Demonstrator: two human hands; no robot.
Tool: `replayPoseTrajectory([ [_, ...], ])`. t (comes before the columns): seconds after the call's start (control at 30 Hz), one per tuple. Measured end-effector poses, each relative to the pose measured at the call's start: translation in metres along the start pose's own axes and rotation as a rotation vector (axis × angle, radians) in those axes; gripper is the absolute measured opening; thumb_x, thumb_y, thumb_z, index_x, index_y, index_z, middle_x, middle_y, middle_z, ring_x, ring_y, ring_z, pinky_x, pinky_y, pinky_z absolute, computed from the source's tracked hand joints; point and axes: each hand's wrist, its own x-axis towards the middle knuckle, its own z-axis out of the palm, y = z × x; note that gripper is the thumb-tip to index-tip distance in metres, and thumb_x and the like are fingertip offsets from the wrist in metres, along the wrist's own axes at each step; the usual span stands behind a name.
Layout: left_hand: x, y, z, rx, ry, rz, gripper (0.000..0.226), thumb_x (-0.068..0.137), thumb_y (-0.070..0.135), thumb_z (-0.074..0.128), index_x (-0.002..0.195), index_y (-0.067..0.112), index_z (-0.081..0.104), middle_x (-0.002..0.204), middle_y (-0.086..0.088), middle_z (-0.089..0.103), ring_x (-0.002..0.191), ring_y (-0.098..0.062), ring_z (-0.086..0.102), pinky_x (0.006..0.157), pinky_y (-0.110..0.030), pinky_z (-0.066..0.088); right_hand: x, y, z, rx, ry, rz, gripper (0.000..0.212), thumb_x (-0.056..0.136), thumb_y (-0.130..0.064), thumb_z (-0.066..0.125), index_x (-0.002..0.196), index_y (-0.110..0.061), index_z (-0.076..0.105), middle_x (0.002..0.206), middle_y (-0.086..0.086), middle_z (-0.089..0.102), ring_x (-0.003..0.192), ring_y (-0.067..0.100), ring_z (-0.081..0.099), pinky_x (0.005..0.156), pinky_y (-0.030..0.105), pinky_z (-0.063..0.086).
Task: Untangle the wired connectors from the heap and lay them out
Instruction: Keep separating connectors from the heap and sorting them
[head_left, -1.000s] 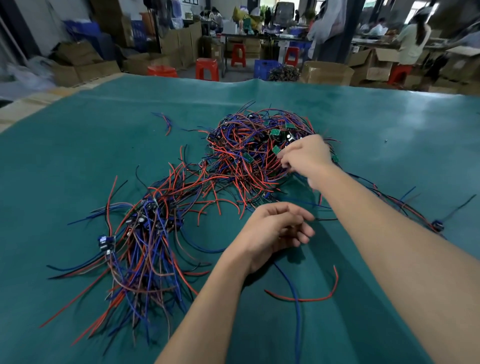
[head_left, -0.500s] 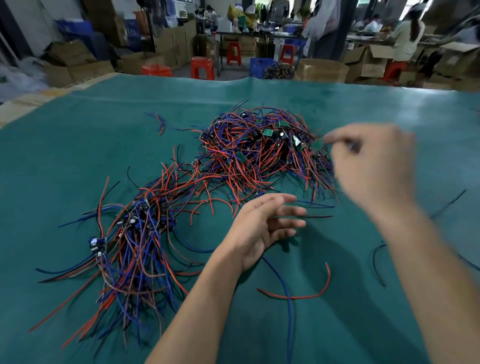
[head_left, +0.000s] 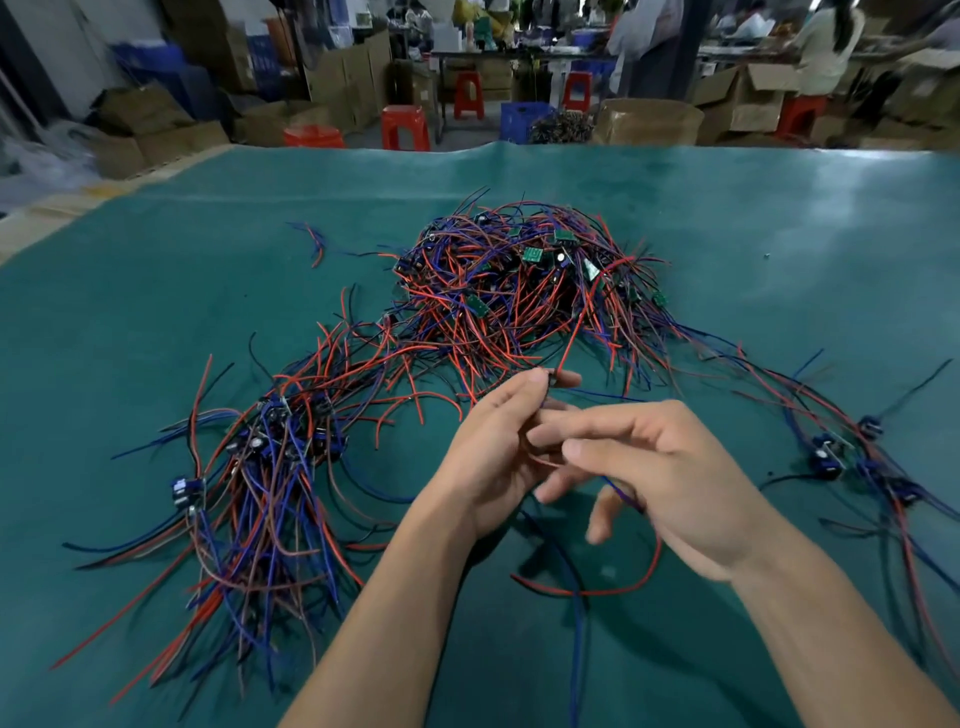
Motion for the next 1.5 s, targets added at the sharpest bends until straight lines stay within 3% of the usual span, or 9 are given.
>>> replayPoseTrajectory([
  [0.13,0.001,0.001,-0.005,-0.002,0.053,0.016,0.031,0.105,0.033,0.044,0.112,0.01,0.064,0.067,-0.002,0.056,0.048,-0.013,0.044,0.041,-0.018,0.037,-0.002,-0.002,-0.008,0.137,-0.232,0.061,0.03,0.092,-0.012,0.062,0.116,0.002,0.074,0.124,0.017,0.071,0.107,0.036,0.073,0.065,0.027,0.06],
  [0.27,0.004,0.0,-0.003,-0.051,0.078,0.004,0.033,0.104,0.031,0.044,0.098,0.005,0.063,0.057,-0.001,0.048,0.039,-0.007,0.042,0.04,-0.017,0.04,-0.002,-0.005,-0.025,0.217,-0.348,-0.01,0.043,0.095,-0.039,0.066,0.124,-0.008,0.07,0.13,0.02,0.068,0.077,0.024,0.076,0.06,0.026,0.058],
  [0.37,0.003,-0.001,-0.002,0.001,0.0,0.009,0.041,0.103,0.034,0.043,0.075,0.009,0.06,0.045,0.004,0.042,0.033,-0.005,0.026,0.036,-0.014,0.026,0.006,0.0,-0.03,0.202,0.051,-0.057,0.032,0.096,-0.041,0.063,0.106,-0.014,0.078,0.112,0.023,0.074,0.04,0.013,0.057,0.039,0.02,0.043],
  [0.47,-0.002,-0.001,-0.001,0.056,-0.115,0.002,0.043,0.098,0.038,0.045,0.085,0.001,0.063,0.038,0.005,0.037,0.03,-0.004,0.02,0.033,-0.015,0.021,0.017,0.015,-0.029,-0.184,0.58,-0.057,0.014,0.094,-0.027,0.069,0.084,-0.022,0.078,0.081,0.008,0.077,0.04,0.015,0.05,0.038,0.019,0.034],
  [0.6,-0.006,-0.002,-0.001,0.119,-0.247,-0.084,0.057,0.097,0.039,0.047,0.076,-0.015,0.052,0.035,0.001,0.029,0.027,-0.005,0.021,0.032,-0.014,0.025,0.022,0.023,-0.015,-0.095,0.523,-0.061,0.023,0.093,-0.037,0.072,0.08,-0.02,0.079,0.069,-0.001,0.071,0.045,0.013,0.048,0.038,0.022,0.031],
  [0.83,-0.006,-0.003,-0.002,0.116,-0.325,-0.117,0.06,0.096,0.028,0.056,0.114,-0.028,0.042,0.047,0.003,0.046,0.03,0.0,0.025,0.036,-0.014,0.025,0.022,0.025,-0.02,-0.168,0.563,-0.149,0.026,0.09,-0.034,0.073,0.073,-0.015,0.077,0.056,0.005,0.064,0.051,0.012,0.05,0.046,0.028,0.037],
  [1.1,-0.005,-0.004,-0.003,0.113,-0.366,-0.142,0.029,0.097,0.024,0.051,0.097,0.005,0.073,0.04,0.006,0.036,0.029,0.0,0.021,0.034,-0.014,0.021,0.024,0.029,-0.031,-0.311,0.621,-0.275,0.045,0.082,-0.052,0.07,0.075,-0.008,0.072,0.06,0.023,0.052,0.052,0.021,0.043,0.051,0.042,0.04],
  [1.23,-0.007,-0.002,-0.002,0.102,-0.365,-0.122,0.029,0.097,0.026,0.051,0.087,0.009,0.072,0.035,0.008,0.031,0.028,0.0,0.018,0.033,-0.015,0.017,0.023,0.026,-0.03,-0.244,0.589,-0.293,0.026,0.083,-0.044,0.075,0.074,-0.019,0.077,0.051,0.003,0.057,0.046,0.013,0.049,0.045,0.025,0.038],
  [1.5,-0.008,-0.002,-0.001,0.109,-0.37,-0.09,0.028,0.096,0.024,0.052,0.083,0.009,0.071,0.036,0.007,0.029,0.03,-0.002,0.016,0.037,-0.017,0.016,0.021,0.023,-0.023,-0.083,0.554,-0.272,0.015,0.09,-0.017,0.077,0.074,-0.015,0.078,0.063,0.014,0.066,0.044,0.015,0.051,0.039,0.024,0.036],
])
